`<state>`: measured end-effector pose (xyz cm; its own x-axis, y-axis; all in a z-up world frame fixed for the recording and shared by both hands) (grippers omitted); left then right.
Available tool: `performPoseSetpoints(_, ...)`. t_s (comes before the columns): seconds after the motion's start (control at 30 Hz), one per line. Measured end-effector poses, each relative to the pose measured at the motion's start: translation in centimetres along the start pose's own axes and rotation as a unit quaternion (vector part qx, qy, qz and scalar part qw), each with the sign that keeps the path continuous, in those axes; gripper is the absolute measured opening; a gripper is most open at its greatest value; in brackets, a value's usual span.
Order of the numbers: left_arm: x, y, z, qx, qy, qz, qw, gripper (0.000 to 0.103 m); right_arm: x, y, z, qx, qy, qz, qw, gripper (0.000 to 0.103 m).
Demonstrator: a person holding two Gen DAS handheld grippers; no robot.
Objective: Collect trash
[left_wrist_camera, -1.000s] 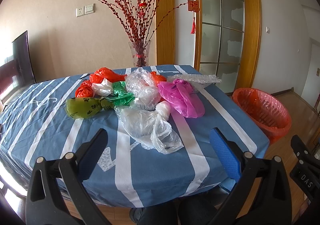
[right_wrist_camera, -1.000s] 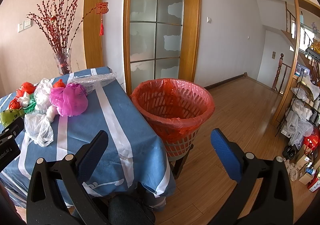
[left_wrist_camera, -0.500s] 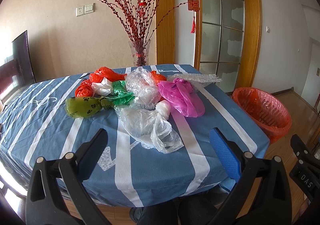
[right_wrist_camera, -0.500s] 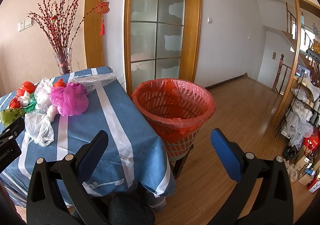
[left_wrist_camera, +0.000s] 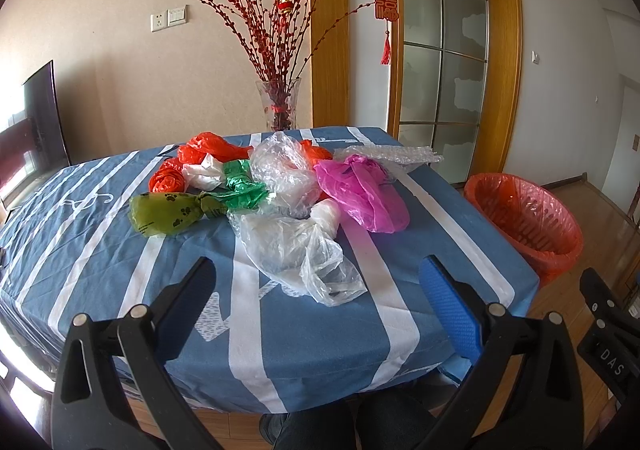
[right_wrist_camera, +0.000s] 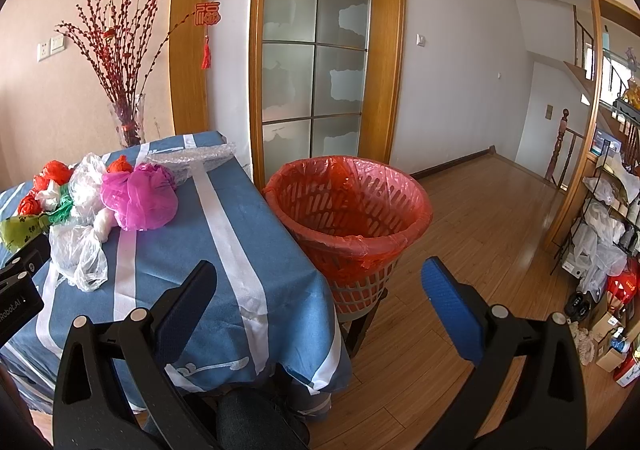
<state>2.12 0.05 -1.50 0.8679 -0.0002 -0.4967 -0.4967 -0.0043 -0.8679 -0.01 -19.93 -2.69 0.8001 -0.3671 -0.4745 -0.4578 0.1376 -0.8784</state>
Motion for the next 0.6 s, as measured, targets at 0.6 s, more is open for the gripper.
performPoseSetpoints(0.6, 0.8, 0.8, -0.7, 0.000, 0.001, 0.003, 1.0000, 0.099, 0.1, 0.0, 0.1, -0.001, 0.000, 0.001, 1.000, 0.101)
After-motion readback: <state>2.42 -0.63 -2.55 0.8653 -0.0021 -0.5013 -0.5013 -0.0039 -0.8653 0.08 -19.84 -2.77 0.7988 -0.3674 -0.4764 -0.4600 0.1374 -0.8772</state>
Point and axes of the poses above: each gripper's, at about its wrist camera, not at the fingertips, and x roughly the way its jaws point, z to its left, y to its underside, the point moved 3 cm from there along x, roughly the way its jaws point, and after that the axes turned 2 degrees about -x, right-handed, at the moved point
